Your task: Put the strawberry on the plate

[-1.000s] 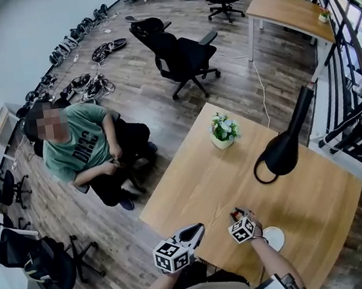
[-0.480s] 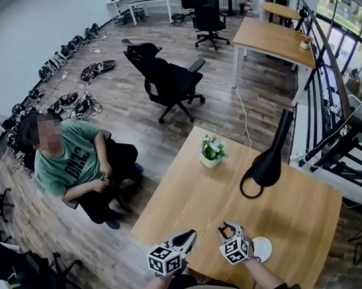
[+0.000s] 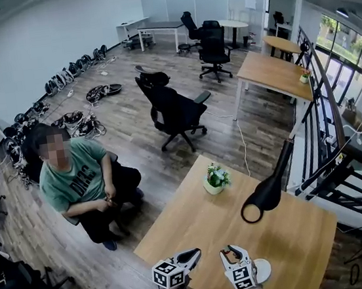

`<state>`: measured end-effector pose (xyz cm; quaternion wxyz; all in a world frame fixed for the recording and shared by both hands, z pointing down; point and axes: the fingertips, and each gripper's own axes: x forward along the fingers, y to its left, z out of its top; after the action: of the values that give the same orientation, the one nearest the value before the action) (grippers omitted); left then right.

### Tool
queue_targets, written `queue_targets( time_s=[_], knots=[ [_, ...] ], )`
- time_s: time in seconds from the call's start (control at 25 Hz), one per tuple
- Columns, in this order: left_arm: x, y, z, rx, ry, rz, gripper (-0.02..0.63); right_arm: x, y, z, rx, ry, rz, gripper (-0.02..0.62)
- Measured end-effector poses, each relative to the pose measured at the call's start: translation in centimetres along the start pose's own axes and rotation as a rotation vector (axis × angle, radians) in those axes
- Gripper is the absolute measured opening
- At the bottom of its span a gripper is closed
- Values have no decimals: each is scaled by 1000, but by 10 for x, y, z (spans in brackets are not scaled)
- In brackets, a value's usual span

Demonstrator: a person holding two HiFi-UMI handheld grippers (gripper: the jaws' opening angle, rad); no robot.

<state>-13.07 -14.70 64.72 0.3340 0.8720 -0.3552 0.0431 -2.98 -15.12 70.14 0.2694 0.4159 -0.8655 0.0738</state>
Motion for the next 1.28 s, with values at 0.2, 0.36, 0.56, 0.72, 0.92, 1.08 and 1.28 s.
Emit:
queue_targets(
  time_s=[0.2, 0.36, 0.56, 0.72, 0.92, 1.08, 1.28],
  knots=[
    [-4, -9, 6, 36, -3, -36, 6, -29, 1, 23, 41, -63, -25, 140],
    [0, -16, 9, 57, 12, -75, 6, -51, -6, 40, 80, -107, -73, 140],
    [8, -31, 9, 91, 47, -126, 6, -77, -15, 41, 123, -135, -132, 140],
    [16, -40, 7, 110, 76, -155, 6, -95, -27, 38, 165, -140, -173, 140],
    [27, -48, 7, 119, 86, -161, 6, -111, -40, 31, 194, -154, -213, 140],
    [36, -54, 4, 98, 85, -161, 6, -120, -49, 24, 204, -151, -230, 140],
    [43, -68, -2, 104, 98, -176, 6, -136, -59, 15, 219, -158, -259, 140]
  ],
)
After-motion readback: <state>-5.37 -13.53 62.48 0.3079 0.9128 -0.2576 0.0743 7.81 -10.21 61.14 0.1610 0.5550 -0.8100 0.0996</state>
